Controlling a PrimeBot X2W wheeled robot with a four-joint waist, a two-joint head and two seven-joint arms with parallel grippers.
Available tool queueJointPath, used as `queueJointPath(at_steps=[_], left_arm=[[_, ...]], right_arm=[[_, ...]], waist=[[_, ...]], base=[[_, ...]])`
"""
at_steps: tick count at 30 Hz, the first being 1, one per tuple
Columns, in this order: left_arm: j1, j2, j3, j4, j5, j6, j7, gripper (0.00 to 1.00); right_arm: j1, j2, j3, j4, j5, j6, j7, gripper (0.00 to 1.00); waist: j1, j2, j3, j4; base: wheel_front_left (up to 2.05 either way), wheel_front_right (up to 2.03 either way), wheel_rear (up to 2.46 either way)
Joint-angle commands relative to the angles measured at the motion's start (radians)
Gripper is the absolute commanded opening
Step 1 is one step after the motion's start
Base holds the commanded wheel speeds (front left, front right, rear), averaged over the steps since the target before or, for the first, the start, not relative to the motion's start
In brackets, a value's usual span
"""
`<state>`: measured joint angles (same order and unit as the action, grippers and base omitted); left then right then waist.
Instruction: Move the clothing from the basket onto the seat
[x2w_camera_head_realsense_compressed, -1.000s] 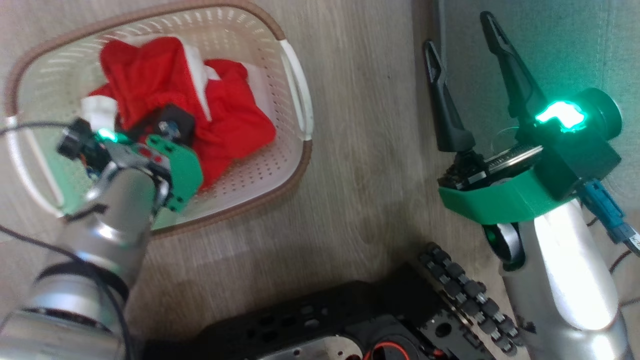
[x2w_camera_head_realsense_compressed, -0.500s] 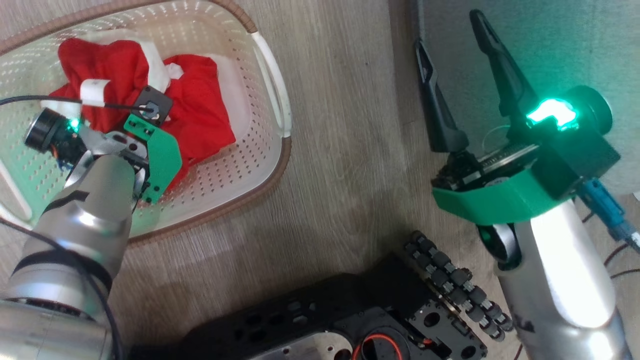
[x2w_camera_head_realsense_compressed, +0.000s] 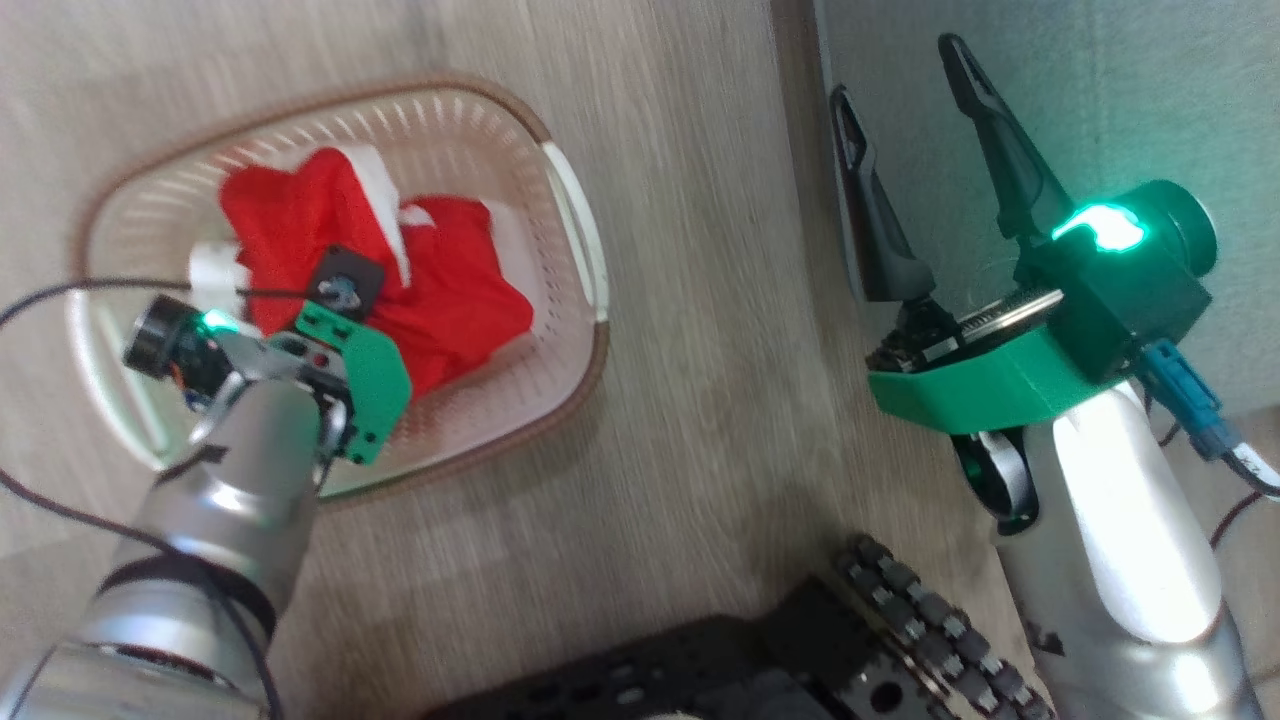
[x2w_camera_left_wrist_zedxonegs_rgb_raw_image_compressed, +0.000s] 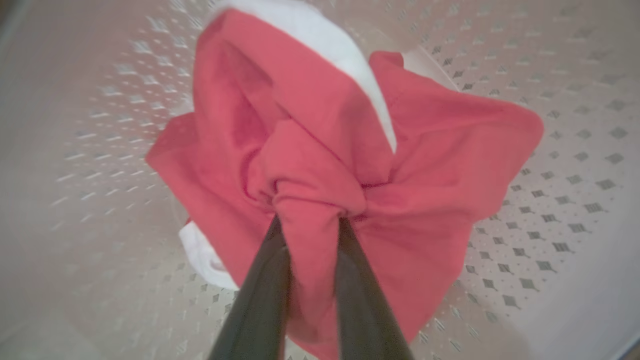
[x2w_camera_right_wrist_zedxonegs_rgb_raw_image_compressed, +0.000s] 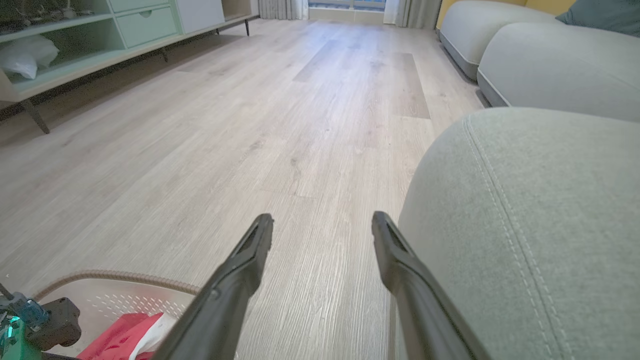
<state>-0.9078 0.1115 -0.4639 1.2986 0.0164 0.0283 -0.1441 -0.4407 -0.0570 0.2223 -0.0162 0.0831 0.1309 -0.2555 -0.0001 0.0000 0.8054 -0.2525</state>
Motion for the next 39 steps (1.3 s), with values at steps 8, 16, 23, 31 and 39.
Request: queueJointPath(at_steps=[8, 16, 23, 31, 39], left_arm=[[0.094, -0.026, 0.087, -0.029, -0.105, -0.013, -0.109, 0.0], [0.201, -0.018, 0.122, -0.28, -0.134, 0.018, -0.117, 0.0], [0.31, -0.006, 0.164, -0.528, -0.129, 0.054, -0.117, 0.0], [0.424, -0.013, 0.232, -0.743, -0.135, 0.072, -0.118, 0.0], [0.513, -0.039, 0.316, -0.971, -0.151, 0.068, -0.118, 0.0]], right_arm=[[0.075, 0.007, -0.001, 0.028, -0.029, 0.0, -0.006, 1.0], [0.135, 0.007, -0.021, 0.067, -0.04, 0.0, -0.006, 1.0], [0.181, 0.007, -0.022, 0.087, -0.048, 0.0, -0.006, 1.0], [0.238, 0.004, -0.011, 0.122, -0.032, 0.0, -0.006, 1.0], [0.29, -0.005, -0.019, 0.116, -0.017, 0.0, -0.006, 1.0]], waist=[[0.0001, 0.0, -0.239, 0.092], [0.0001, 0.0, -0.399, 0.148], [0.0001, 0.0, -0.5, 0.173], [0.0001, 0.0, -0.619, 0.197], [0.0001, 0.0, -0.7, 0.21]], base=[[0.0, 0.0, 0.0], [0.0, 0.0, 0.0], [0.0, 0.0, 0.0], [0.0, 0.0, 0.0], [0.0, 0.0, 0.0]])
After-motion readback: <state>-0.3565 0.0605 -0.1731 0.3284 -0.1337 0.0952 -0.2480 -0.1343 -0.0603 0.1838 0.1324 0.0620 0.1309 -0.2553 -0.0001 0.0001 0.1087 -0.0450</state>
